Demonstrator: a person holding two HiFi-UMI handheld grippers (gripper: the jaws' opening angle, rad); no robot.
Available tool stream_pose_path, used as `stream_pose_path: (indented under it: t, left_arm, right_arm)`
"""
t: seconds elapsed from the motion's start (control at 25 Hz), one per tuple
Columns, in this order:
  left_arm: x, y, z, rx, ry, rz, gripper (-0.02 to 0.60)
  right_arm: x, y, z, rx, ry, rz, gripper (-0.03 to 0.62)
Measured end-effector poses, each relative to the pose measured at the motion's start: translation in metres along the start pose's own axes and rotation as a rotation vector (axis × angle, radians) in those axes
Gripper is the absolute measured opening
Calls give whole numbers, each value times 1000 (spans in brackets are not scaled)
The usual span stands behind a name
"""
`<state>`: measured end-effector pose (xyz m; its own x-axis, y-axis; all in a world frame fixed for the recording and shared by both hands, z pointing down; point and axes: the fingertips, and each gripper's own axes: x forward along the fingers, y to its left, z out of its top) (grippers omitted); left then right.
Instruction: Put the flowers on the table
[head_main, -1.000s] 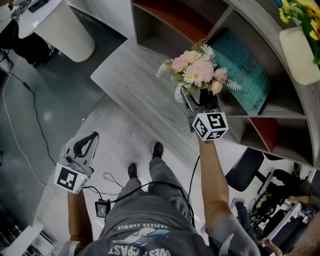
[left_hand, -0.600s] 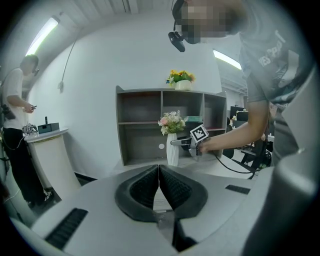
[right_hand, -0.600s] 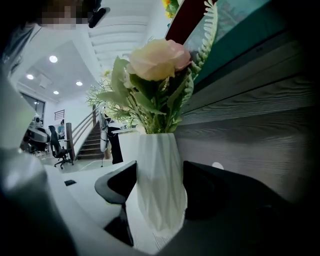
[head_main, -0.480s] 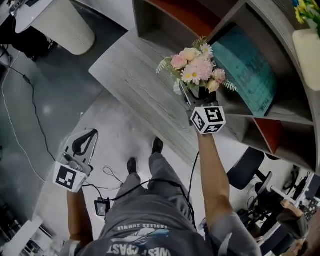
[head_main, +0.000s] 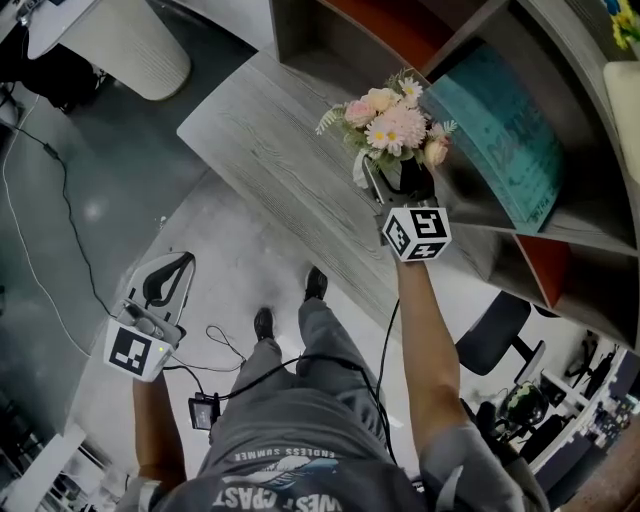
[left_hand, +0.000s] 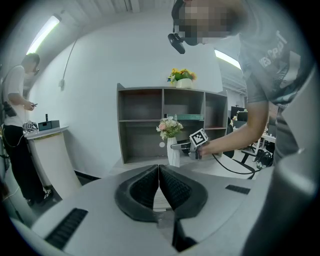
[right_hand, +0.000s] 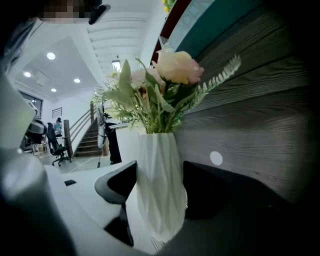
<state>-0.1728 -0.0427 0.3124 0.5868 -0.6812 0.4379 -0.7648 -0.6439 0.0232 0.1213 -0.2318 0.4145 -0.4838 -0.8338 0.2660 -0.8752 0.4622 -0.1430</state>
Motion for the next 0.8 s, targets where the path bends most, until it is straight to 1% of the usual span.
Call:
stream_pose_path:
  t: [0.48, 0.64, 0.8]
  left_arm:
    - [5, -7, 2, 7, 0, -10, 17]
    - [3, -4, -1, 10, -2, -14, 17]
    - [1, -3, -4, 16, 6, -19, 17]
  right_arm:
    - [-14, -1, -20, -6, 0, 3, 307]
    - [-18, 2, -29, -9, 5, -14, 307]
    - [-26, 1, -23, -8, -45, -47, 305]
